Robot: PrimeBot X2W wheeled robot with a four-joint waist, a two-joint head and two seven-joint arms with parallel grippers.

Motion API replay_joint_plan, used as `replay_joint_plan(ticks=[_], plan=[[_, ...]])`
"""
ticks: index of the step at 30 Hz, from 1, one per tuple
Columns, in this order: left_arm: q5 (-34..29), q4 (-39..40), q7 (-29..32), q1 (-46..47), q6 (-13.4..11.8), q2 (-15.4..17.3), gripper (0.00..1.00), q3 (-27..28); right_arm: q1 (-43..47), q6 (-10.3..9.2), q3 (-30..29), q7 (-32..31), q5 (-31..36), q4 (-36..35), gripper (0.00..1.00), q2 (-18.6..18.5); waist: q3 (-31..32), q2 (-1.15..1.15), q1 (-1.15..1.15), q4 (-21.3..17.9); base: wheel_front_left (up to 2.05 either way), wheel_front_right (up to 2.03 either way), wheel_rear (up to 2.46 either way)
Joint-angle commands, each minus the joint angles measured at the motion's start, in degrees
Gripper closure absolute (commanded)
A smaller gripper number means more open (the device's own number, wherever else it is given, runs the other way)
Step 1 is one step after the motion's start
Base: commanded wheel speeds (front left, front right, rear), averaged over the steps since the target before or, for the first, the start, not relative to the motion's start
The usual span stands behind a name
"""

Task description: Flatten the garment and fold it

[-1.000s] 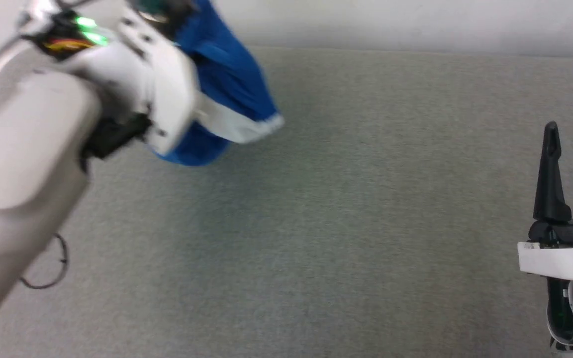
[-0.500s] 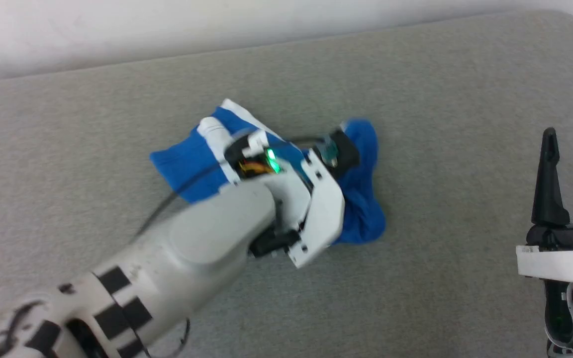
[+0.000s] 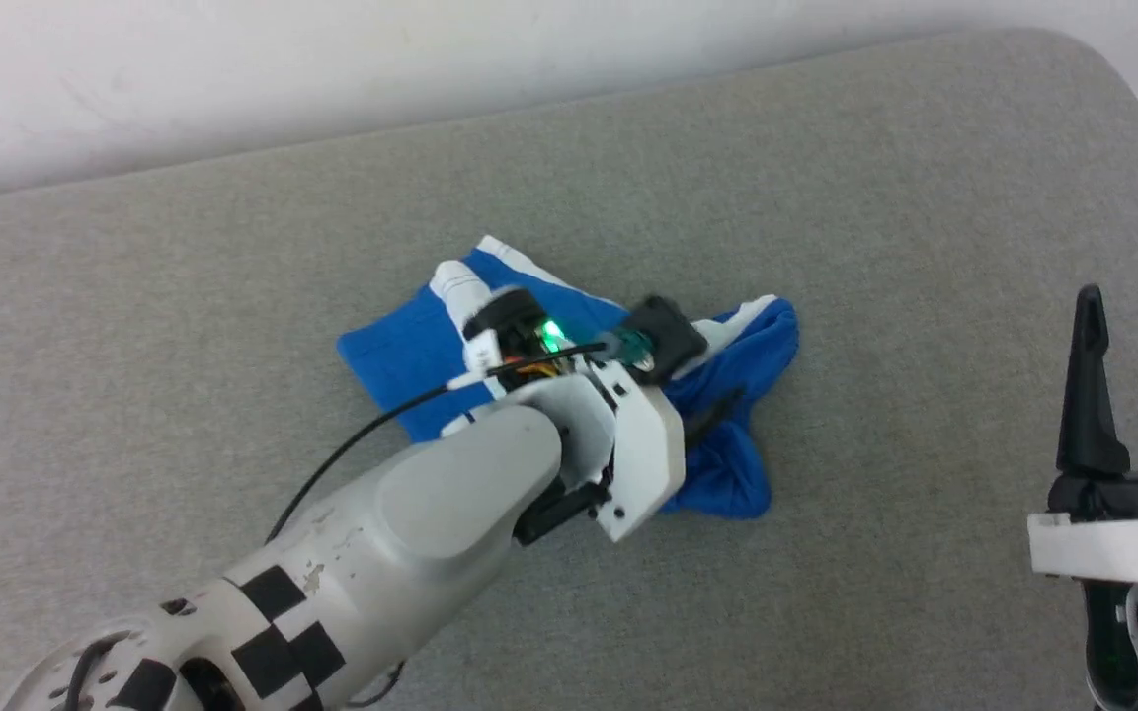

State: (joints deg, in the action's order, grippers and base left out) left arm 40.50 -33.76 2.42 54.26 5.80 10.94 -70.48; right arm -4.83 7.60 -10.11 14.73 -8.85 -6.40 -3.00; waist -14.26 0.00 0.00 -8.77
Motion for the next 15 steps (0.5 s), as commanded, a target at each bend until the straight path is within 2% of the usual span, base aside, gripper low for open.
replay_joint_plan(ticks=[1,4,7,11,15], plan=[[-0.4,-0.1,-0.9,0.5,-0.6,-0.1,0.0,0.6,0.6,-0.11,0.0,0.3,0.3,0.2,0.0,0.1,3.9,0.0,0.0,3.6,0.0,0.0,0.0],[-2.0,0.5,-10.1,0.1,-5.0,0.8,0.0,3.7,2.2,-0.11,-0.4,0.3,0.7,0.2,0.0,0.1,6.4,0.0,0.0,5.7,0.0,0.0,0.0],[-4.9,1.8,-15.7,-0.7,-11.2,2.6,0.0,6.1,3.6,-0.11,-1.1,0.3,0.9,-0.1,0.0,0.1,8.1,0.0,0.0,8.1,0.0,0.0,0.0],[-7.7,8.1,-17.3,-4.7,-19.1,5.6,0.0,12.0,4.7,-0.11,-1.2,0.3,1.2,-0.3,0.0,0.1,9.2,0.0,0.0,10.3,0.0,0.0,0.0],[-13.3,18.9,-17.4,-12.7,-27.3,9.6,0.0,21.4,5.0,-0.11,-1.6,0.3,1.3,-0.4,0.0,0.1,9.8,0.0,0.0,11.7,0.0,0.0,0.0]])
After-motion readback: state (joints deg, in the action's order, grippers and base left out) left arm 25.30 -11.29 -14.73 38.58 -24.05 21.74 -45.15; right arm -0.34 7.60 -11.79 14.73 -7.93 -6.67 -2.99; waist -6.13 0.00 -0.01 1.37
